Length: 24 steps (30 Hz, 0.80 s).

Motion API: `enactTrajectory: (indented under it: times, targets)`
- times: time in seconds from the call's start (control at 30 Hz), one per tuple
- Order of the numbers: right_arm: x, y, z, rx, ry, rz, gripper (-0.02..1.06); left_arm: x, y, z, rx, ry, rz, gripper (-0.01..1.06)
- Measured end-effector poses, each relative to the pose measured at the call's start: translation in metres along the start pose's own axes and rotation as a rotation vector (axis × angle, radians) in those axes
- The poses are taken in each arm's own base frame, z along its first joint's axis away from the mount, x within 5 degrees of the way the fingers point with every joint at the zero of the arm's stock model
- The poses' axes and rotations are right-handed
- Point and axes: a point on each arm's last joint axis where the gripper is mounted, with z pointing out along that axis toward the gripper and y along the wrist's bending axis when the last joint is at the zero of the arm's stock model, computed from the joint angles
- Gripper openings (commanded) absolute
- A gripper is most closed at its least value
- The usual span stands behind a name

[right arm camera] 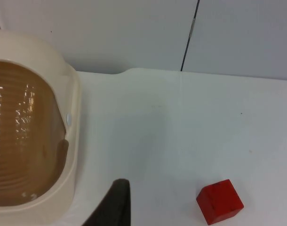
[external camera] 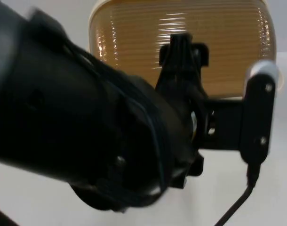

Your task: Open the box lid with the left hand, place the block into the box with the right hand, then close the box lid with the left hand.

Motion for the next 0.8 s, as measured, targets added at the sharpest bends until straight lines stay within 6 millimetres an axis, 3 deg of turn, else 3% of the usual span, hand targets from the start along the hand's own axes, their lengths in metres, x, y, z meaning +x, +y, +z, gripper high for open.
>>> enactTrajectory:
  times: [0.23,0.37,0.4,0.5,0.53,0.7,0.73,0.8]
  targets:
    - [0.0,0.0,0.0,0.0,0.0,0.0,1.05,0.001,-0.004,0.004,-0.003,0.019,0.012,1.02]
    - [0.0,0.0,0.0,0.0,0.0,0.0,1.05,-0.003,0.0,0.004,-0.012,0.009,-0.006,0.84]
    - [0.0,0.0,0.0,0.0,0.0,0.0,1.05,-0.005,0.003,0.004,-0.015,0.001,-0.018,0.84]
    - [0.0,0.0,0.0,0.0,0.0,0.0,1.05,-0.009,0.004,0.004,-0.008,-0.016,-0.034,0.55]
    - [0.0,0.0,0.0,0.0,0.0,0.0,1.05,-0.01,0.005,0.004,-0.007,-0.022,-0.039,0.55]
    - [0.0,0.0,0.0,0.001,0.0,-0.001,1.05,-0.012,0.008,0.004,-0.013,-0.027,-0.048,0.18]
    - [0.0,0.0,0.0,0.001,0.0,-0.001,1.05,-0.012,0.008,0.004,-0.012,-0.028,-0.048,0.18]
    - [0.0,0.0,0.0,0.003,0.0,-0.003,1.05,-0.012,0.008,0.005,-0.012,-0.029,-0.051,0.05]
